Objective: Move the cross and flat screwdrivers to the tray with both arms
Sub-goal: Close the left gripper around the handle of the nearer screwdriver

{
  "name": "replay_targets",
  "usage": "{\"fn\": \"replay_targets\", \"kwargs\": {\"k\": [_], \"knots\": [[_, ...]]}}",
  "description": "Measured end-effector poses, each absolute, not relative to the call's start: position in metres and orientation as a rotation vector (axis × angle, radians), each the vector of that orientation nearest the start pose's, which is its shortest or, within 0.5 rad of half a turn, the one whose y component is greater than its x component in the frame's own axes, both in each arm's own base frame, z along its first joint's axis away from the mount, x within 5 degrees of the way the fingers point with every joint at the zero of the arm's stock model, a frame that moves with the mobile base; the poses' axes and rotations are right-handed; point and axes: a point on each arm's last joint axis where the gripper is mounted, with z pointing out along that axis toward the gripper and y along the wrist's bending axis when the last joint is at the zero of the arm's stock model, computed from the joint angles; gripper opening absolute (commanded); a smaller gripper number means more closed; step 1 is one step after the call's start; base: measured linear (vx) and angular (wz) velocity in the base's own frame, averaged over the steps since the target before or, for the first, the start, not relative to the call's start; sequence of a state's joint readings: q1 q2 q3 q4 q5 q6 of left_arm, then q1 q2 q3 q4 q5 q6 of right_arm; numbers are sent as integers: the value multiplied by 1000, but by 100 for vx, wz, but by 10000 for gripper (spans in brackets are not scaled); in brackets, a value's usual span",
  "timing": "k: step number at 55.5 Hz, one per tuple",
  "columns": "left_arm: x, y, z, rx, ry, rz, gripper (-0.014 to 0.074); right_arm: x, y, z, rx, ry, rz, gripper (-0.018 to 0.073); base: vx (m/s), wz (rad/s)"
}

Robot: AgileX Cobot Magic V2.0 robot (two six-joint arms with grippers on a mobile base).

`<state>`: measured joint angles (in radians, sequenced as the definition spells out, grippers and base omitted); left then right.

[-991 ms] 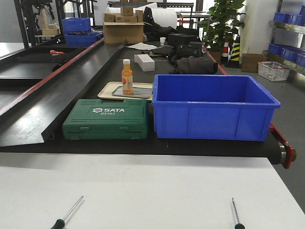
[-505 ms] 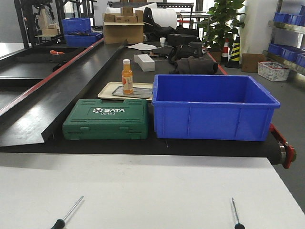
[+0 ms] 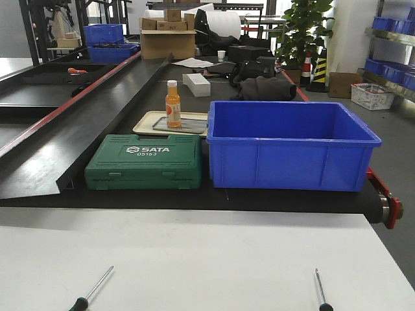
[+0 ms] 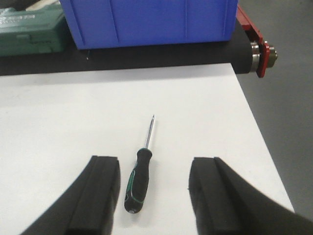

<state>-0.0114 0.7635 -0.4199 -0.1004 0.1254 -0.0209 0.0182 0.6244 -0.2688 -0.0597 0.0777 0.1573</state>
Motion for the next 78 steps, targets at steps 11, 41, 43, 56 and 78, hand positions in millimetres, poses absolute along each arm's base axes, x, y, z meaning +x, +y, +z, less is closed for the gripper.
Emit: {"fn": "replay_targets", "kwargs": {"k": [11,41,43,56,78], "knots": [[210,-4,256,22,2157,-25,535,139,2,237,114,2052,79,433,0,0],[370,-19,217,402,2490,20,535,153,1,228,136,2263,61,433,0,0],[377,-22,211,423,2516,3,535,153,1,228,137,2263,61,433,0,0],[400,-31,174,543,2660,-102,535,153,1,228,137,2263,61,433,0,0],[406,-32,122,586,2767,-135,535,154,1,228,131,2256,57,426,0,0]]}}
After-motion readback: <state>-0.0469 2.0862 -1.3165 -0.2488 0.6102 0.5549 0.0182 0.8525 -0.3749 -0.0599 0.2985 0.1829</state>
